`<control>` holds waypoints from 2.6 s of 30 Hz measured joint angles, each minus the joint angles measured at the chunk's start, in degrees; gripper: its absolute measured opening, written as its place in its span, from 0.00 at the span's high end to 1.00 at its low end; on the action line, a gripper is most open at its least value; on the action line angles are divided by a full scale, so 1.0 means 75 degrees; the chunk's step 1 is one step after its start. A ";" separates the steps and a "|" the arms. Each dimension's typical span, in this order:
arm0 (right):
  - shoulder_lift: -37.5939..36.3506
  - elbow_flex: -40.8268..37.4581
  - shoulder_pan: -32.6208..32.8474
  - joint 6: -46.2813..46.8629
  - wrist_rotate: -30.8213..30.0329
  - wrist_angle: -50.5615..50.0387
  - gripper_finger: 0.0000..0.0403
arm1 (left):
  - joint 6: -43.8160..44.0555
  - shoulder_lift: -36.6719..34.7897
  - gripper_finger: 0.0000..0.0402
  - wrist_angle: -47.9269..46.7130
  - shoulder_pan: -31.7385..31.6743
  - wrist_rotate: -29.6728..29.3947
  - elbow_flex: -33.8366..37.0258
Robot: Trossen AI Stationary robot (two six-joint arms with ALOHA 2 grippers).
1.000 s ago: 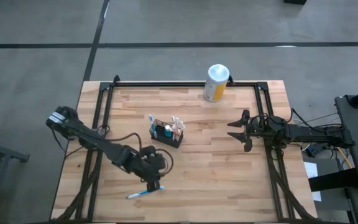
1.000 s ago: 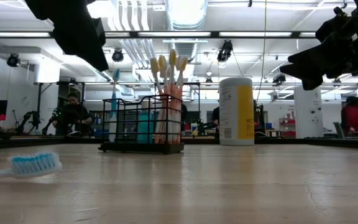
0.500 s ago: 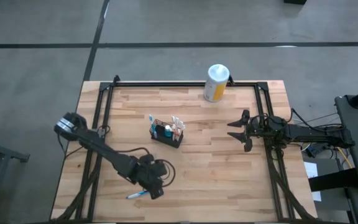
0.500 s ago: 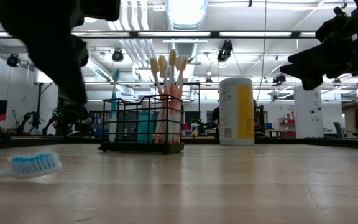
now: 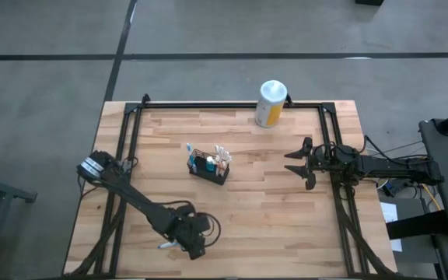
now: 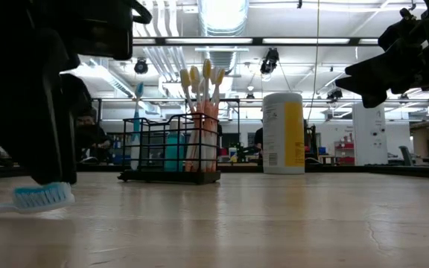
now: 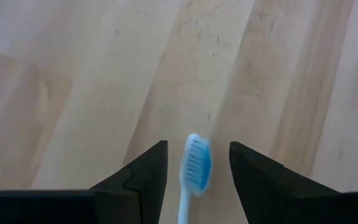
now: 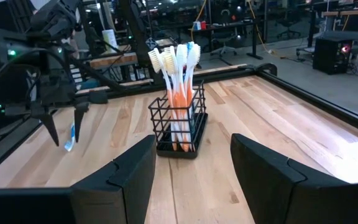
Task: Pick & Place toothbrushing station
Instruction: Put the blue toothbrush into the left section of the wire organizer
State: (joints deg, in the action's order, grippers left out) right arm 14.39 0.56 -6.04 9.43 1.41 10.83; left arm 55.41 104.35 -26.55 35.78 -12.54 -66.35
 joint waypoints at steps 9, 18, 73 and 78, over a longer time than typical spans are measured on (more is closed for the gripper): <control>0.0003 0.0000 0.0000 0.0000 0.0000 0.0003 0.50 | -0.0209 0.0298 0.56 0.0342 0.0002 0.0062 0.0000; 0.0003 0.0000 0.0003 0.0000 0.0003 0.0003 0.50 | -0.0195 0.0397 0.56 0.0287 0.0002 0.0077 0.0000; -0.0006 0.0000 0.0003 0.0000 -0.0003 -0.0003 0.50 | -0.2456 -0.2543 0.95 0.0721 -0.0012 -0.4447 0.0012; -0.0003 0.0000 0.0003 0.0000 -0.0001 -0.0003 0.50 | -0.4440 -0.3400 0.94 0.1586 -0.0046 -0.4937 0.0006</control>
State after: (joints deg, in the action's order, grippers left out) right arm 14.37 0.56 -6.02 9.43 1.40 10.81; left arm 22.11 78.85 -14.65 35.43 -49.57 -66.30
